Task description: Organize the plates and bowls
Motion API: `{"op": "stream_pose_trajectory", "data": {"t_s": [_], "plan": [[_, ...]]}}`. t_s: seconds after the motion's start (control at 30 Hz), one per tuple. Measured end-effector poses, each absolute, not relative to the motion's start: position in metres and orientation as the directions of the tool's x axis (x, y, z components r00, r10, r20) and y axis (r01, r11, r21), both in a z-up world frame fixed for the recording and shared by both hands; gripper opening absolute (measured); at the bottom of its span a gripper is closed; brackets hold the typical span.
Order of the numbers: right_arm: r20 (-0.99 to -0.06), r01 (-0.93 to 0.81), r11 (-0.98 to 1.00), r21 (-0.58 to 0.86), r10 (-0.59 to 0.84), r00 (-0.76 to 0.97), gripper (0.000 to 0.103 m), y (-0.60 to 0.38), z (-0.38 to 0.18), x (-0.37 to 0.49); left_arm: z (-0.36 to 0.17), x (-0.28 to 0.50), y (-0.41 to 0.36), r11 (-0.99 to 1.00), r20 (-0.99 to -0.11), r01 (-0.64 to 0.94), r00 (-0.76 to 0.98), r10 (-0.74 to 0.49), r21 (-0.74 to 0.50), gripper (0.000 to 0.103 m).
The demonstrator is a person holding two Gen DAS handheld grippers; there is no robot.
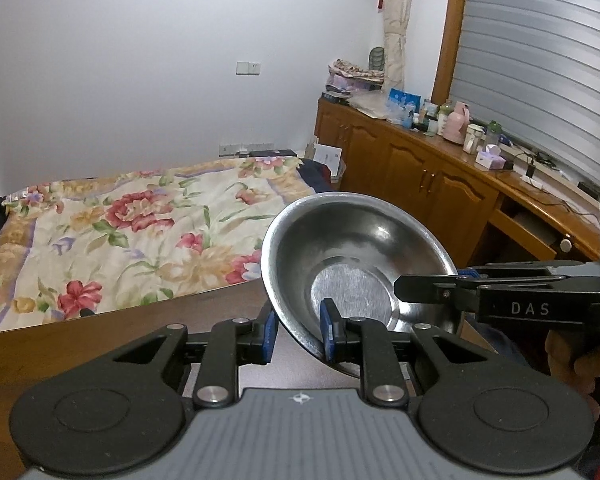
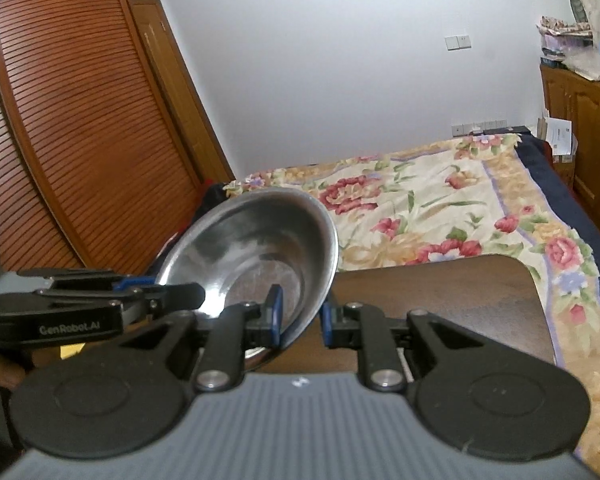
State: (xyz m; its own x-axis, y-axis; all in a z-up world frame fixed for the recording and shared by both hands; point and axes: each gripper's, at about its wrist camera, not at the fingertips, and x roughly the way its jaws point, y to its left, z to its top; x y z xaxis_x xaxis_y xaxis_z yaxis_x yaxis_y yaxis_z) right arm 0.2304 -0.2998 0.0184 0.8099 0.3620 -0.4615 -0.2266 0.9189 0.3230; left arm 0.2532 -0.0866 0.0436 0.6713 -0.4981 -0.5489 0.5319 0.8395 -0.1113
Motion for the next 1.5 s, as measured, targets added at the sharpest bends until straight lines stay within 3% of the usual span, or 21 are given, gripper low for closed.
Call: {"op": "stream_pose_trajectory", "data": {"t_s": [1.17, 1.5], "plan": [[-0.465, -0.283, 0.911, 0.301, 0.399, 0.79, 0.021, -0.277, 0.009, 0.134, 0.026, 0.141, -0.057, 0.805, -0.512, 0.578, 0.655, -0.556, -0.134, 0.024], [-0.473, -0.296, 0.904, 0.309, 0.416, 0.777, 0.021, -0.276, -0.001, 0.111, 0.007, 0.115, -0.051, 0.79, -0.541, 0.598, 0.625, -0.563, -0.131, 0.026]]}}
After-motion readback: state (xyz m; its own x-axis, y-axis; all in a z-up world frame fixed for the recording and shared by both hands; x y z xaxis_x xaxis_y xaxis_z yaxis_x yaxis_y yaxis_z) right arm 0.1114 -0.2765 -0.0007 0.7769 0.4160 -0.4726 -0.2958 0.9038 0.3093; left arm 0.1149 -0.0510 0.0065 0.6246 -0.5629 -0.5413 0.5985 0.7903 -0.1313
